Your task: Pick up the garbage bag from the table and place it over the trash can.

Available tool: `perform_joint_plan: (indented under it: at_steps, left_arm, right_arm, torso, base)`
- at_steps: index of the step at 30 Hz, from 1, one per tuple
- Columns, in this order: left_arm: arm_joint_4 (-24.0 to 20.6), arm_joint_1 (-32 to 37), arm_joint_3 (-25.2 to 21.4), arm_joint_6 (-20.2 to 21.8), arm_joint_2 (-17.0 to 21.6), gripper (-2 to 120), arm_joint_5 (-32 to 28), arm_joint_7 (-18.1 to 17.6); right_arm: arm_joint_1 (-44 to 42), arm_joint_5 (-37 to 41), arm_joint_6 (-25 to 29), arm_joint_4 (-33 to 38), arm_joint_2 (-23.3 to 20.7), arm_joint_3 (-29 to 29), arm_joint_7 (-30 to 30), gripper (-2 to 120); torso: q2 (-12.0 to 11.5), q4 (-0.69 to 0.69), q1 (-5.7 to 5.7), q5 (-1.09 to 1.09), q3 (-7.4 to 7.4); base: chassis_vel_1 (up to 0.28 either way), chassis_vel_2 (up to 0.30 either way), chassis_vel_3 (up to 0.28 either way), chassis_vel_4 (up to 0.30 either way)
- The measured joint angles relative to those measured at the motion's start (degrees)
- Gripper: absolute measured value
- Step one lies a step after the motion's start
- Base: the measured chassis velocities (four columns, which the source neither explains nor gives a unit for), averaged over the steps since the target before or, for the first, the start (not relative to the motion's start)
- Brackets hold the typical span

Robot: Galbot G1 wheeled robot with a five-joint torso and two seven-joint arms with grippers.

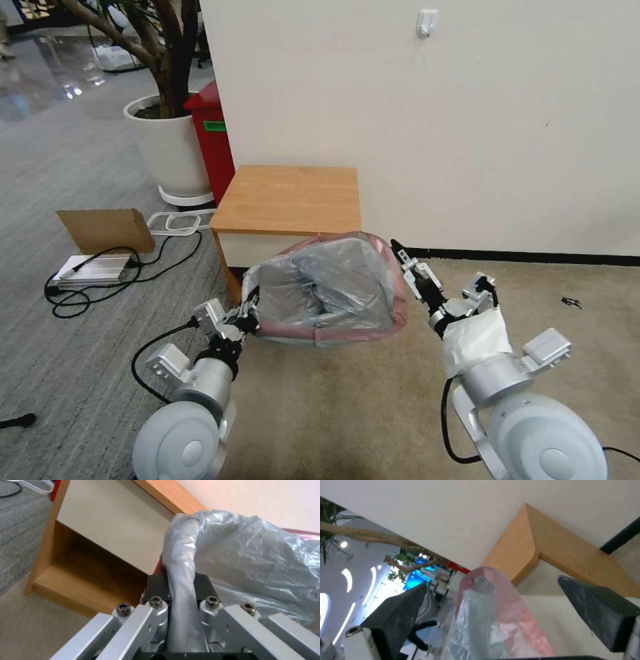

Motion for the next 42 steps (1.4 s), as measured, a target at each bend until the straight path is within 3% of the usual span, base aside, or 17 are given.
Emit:
perform_joint_plan:
  at_steps: [6, 11, 14, 24, 28, 35, 42]
  left_arm:
    - [0.4, -0.4, 0.4, 0.0, 0.0, 7, -0.1, 0.0]
    - [0.6, -0.6, 0.8, 0.0, -0.5, 7, -0.1, 0.0]
    - [0.7, -0.6, 1.0, 0.0, -1.1, 7, -0.1, 0.0]
    - [0.7, -0.2, 1.3, 0.2, -1.8, 7, -0.1, 0.0]
    - [0.3, 0.1, 1.3, 0.3, -2.1, 7, 0.0, 0.0]
    - [0.2, 0.6, 1.5, 0.4, -2.6, 7, -0.1, 0.0]
    - [-0.2, 1.2, 2.4, 1.2, -3.1, 7, -0.3, 0.1]
  right_arm:
    - [0.4, -0.2, 1.0, -1.2, 0.1, -0.4, -0.1, 100]
    - [0.8, -0.2, 1.9, -1.9, 0.7, -1.1, -0.3, 90]
    - [1.0, -0.2, 2.2, -2.1, 1.0, -1.5, -0.4, 75]
    - [1.1, -0.5, 2.4, -2.2, 1.3, -2.2, -0.5, 45]
    - [1.1, -0.7, 2.5, -2.2, 1.5, -2.4, -0.6, 24]
    - [1.2, -2.1, 2.7, -3.0, 1.5, -2.2, -1.5, 0]
    - [2.1, -2.1, 2.9, -3.5, 1.4, 0.0, -1.6, 0]
  torso:
    - [0.0, 0.0, 0.0, 0.0, 0.0]
    - [0.0, 0.0, 0.0, 0.0, 0.0]
    - [0.0, 0.0, 0.0, 0.0, 0.0]
    - [0.0, 0.0, 0.0, 0.0, 0.0]
    - [0.0, 0.0, 0.0, 0.0, 0.0]
    - [0.0, 0.0, 0.0, 0.0, 0.0]
    - [0.0, 0.0, 0.0, 0.0, 0.0]
  base:
    - [0.0, 0.0, 0.0, 0.0]
    - [0.0, 0.0, 0.0, 0.0]
    - [0.0, 0.0, 0.0, 0.0]
    - [0.0, 0.0, 0.0, 0.0]
    - [0.0, 0.0, 0.0, 0.0]
    - [0.0, 0.0, 0.0, 0.0]
    - [0.0, 0.0, 0.0, 0.0]
